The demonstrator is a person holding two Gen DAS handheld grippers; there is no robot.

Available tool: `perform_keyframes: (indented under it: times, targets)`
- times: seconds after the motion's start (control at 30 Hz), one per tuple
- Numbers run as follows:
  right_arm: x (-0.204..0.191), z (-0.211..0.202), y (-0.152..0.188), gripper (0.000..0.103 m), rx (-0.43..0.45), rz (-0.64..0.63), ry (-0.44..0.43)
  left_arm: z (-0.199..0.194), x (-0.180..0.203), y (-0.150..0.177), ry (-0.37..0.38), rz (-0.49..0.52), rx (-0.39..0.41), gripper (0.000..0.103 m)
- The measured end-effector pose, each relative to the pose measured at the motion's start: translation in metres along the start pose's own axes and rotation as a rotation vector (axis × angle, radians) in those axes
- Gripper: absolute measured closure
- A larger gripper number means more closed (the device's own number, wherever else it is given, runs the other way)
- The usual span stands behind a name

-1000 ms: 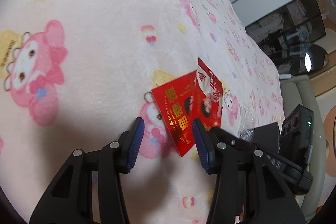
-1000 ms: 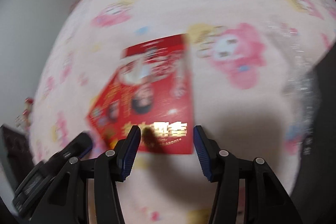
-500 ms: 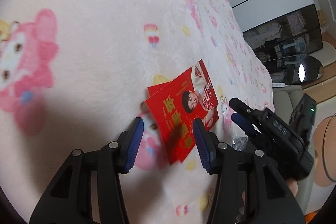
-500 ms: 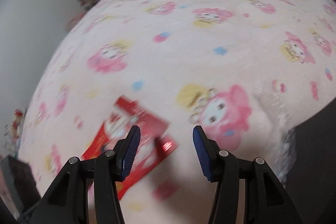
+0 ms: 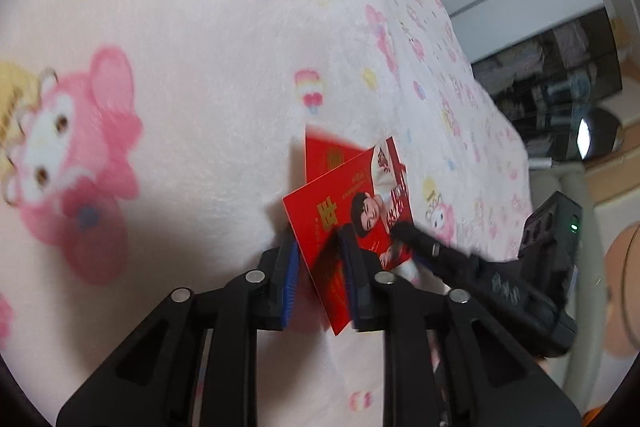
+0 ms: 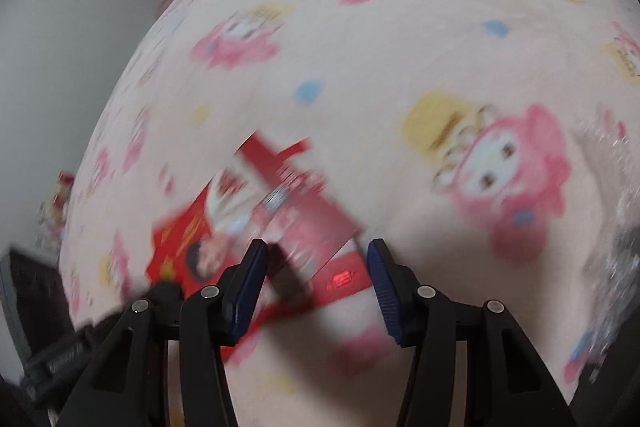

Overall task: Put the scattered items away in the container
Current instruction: 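Grasp the red envelopes with the left tool, then carry the held red envelopes over the black box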

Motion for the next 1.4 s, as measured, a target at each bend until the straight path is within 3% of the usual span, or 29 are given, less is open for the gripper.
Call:
perform_keyframes:
  times: [0.07, 0.17, 0.23, 0.37, 0.47, 0.6, 0.67, 0.97, 1.2, 1.4]
  targets:
    - [-0.008, -0.005, 0.01, 0.055, -0.01, -0.039, -0.003, 0.0, 0.004, 0.0, 0.0, 0.035, -0.008, 0.065]
    - [-0.007, -0.021, -0.005, 0.055, 0.087, 0.005, 0.002, 0.008, -0.001, -0.004, -0.053, 0.039, -0.027, 0.065]
    - [0.0, -0.019, -0.017, 0.055, 0.114, 0.035, 0.055, 0.01, -0.003, -0.01, -0.083, 0.049, -0.023, 0.065]
    - [0.0, 0.013, -0.022, 0.053, 0.027, 0.037, 0.041, 0.02, -0.002, -0.02, -0.093, 0.06, -0.035, 0.063]
    - [-0.002, 0.021, -0.021, 0.053, 0.023, 0.076, -0.026, 0.029, -0.005, -0.021, -0.072, 0.045, -0.053, 0.061]
    - [-0.015, 0.015, -0.008, 0.053, -0.014, 0.027, -0.052, 0.017, -0.002, -0.02, -0.113, 0.07, -0.03, 0.076]
    - [-0.018, 0.012, -0.002, 0.054, -0.042, 0.025, -0.085, 0.004, 0.004, -0.017, -0.114, 0.09, -0.012, 0.077]
    - [-0.023, -0.043, 0.04, 0.055, -0.052, 0.045, -0.146, -0.059, 0.041, 0.026, -0.103, 0.18, -0.002, 0.08]
    - [-0.002, -0.156, 0.07, 0.055, 0.083, 0.031, -0.149, -0.109, 0.113, 0.052, -0.01, 0.26, 0.035, 0.08]
    - [0.039, -0.228, 0.099, 0.055, 0.179, 0.028, -0.107, -0.115, 0.186, 0.095, 0.065, 0.346, 0.013, 0.08]
Point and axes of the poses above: each gripper's, at about its wrist camera, not at the fingertips, and z roughly the way its jaws point, x to its right, y to its underside, the point moved 7 cm from there along z, roughly the way its jaws point, and after that the axes turned 7 degrees about z, right-handed, at the moved point
